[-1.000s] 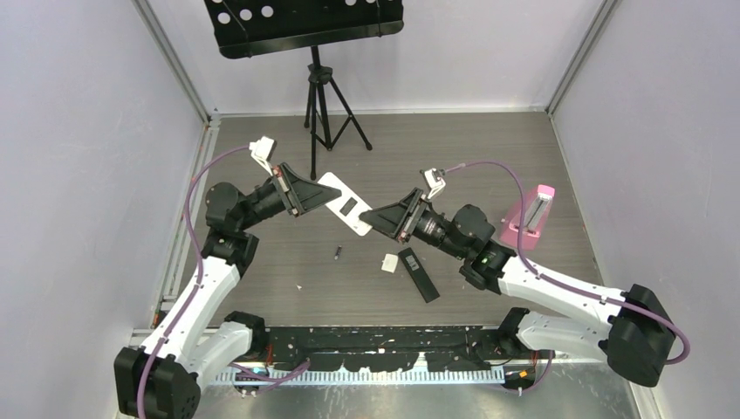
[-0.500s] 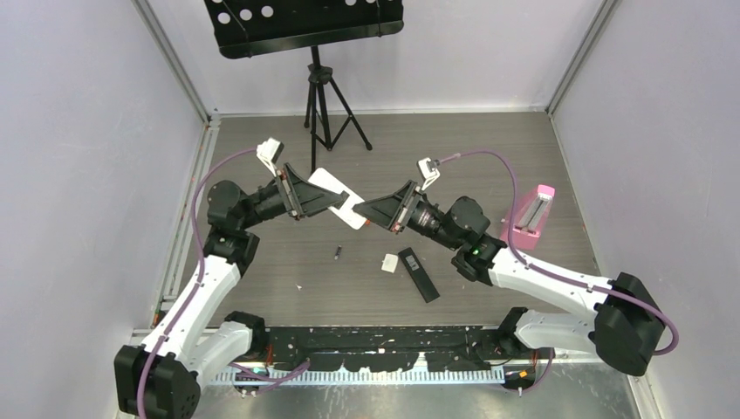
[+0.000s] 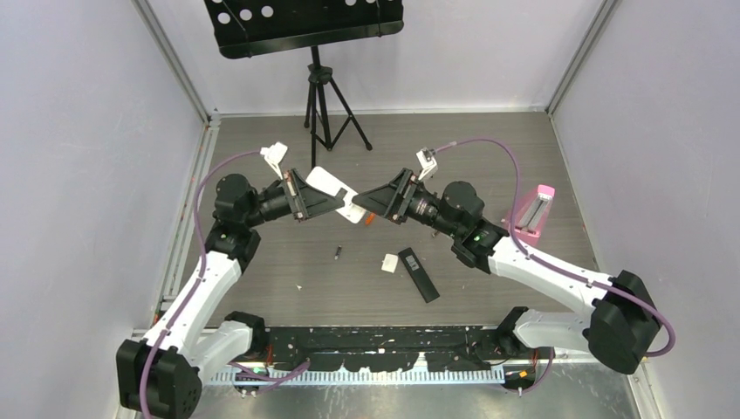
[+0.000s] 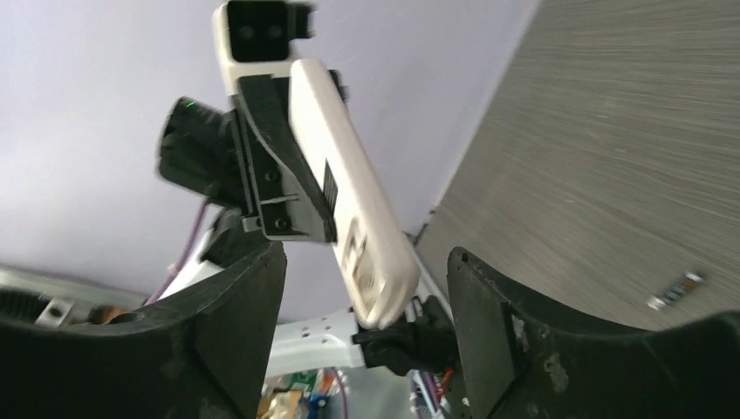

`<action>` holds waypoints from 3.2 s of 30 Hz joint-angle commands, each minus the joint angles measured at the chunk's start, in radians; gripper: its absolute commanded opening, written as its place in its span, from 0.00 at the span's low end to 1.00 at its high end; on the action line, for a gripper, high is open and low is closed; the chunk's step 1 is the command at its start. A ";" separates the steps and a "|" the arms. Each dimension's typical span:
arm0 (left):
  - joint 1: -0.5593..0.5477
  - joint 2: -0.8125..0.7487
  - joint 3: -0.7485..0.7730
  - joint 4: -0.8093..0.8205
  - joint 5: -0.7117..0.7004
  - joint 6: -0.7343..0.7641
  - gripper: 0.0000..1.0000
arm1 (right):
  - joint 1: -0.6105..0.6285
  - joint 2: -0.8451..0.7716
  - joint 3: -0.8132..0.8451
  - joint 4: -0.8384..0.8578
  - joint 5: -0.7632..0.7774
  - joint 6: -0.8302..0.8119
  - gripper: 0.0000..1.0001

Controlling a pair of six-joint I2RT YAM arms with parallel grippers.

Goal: Load the batteries into the remote control
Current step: Adjust the remote control, then adjust the battery at the center of the board.

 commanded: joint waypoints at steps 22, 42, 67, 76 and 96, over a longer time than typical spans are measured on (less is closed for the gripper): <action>0.023 -0.208 0.124 -0.867 -1.032 0.595 0.00 | 0.138 0.673 0.686 -1.152 0.800 -0.161 0.51; 0.023 -0.178 0.171 -0.906 -1.026 0.631 0.00 | -0.053 0.789 0.857 -1.267 0.280 -1.316 0.66; 0.023 -0.144 0.246 -0.926 -1.016 0.649 0.00 | -0.085 1.002 1.097 -1.401 0.112 -1.621 0.56; 0.023 -0.131 0.245 -0.922 -1.012 0.654 0.00 | -0.085 1.056 1.135 -1.419 0.117 -1.656 0.59; 0.023 -0.090 0.251 -0.917 -1.008 0.663 0.00 | -0.051 1.159 1.229 -1.430 0.075 -1.718 0.63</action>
